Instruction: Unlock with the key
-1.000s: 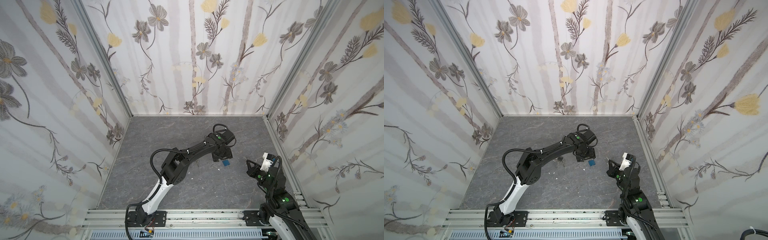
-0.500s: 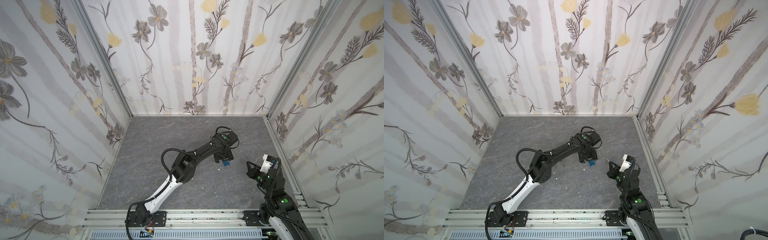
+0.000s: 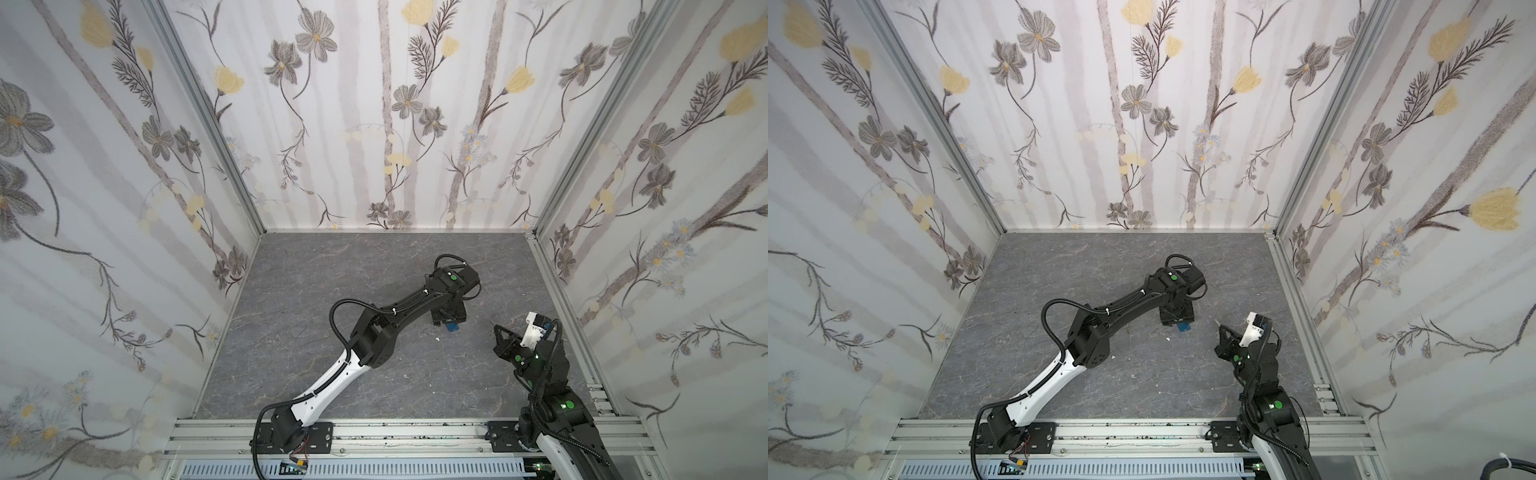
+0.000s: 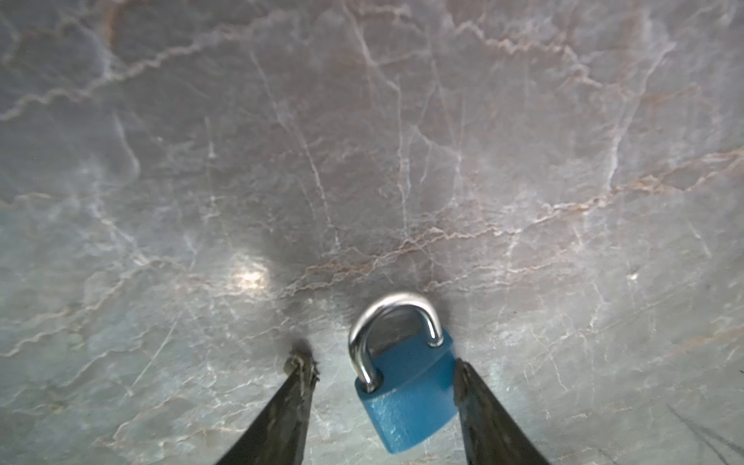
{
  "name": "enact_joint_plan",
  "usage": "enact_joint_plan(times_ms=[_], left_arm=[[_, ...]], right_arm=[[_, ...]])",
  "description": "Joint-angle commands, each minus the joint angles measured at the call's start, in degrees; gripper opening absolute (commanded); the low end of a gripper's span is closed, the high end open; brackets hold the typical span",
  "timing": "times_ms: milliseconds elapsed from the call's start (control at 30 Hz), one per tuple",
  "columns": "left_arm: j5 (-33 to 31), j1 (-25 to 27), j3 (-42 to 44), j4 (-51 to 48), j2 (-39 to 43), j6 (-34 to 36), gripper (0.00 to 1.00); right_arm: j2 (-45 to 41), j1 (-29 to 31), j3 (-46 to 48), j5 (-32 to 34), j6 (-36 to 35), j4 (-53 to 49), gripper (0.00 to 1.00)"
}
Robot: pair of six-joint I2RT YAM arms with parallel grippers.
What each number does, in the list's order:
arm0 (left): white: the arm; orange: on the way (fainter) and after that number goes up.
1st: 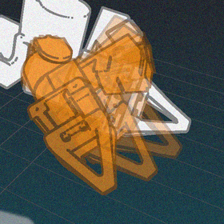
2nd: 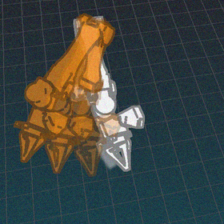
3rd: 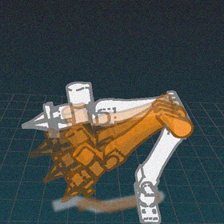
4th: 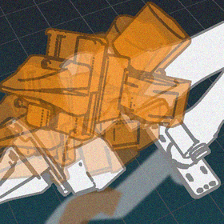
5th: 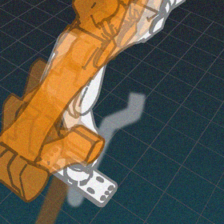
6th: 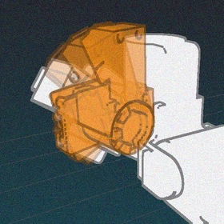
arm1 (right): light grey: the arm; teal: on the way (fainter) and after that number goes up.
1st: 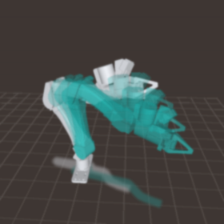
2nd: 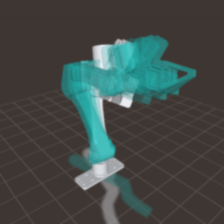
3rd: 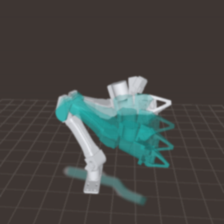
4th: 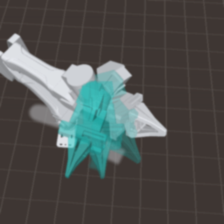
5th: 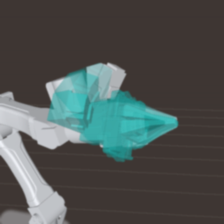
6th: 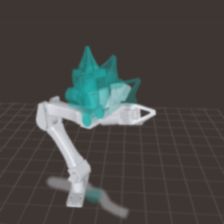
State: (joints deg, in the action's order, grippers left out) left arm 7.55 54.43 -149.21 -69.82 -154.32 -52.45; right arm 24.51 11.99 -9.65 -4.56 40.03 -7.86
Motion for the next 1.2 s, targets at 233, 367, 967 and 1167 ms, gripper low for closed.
enact_joint_plan(times_ms=[233,367,967,1167], left_arm=[[-5.9,-0.3,4.7,-6.2,3.5,7.0,0.53],[-6.0,-0.5,10.3,-4.1,7.0,8.9,0.53],[-4.1,-0.6,15.9,0.2,8.9,14.8,0.56],[-4.6,-0.7,15.9,-0.1,7.9,15.3,0.50]], right_arm=[[-0.2,-0.3,0.8,-0.9,1.4,1.7,0.00],[-0.2,-0.4,0.9,-1.3,2.0,2.0,0.00],[2.5,-0.4,1.0,-2.5,3.3,3.9,0.00],[2.9,-0.4,1.1,-2.5,3.6,4.3,0.00]])
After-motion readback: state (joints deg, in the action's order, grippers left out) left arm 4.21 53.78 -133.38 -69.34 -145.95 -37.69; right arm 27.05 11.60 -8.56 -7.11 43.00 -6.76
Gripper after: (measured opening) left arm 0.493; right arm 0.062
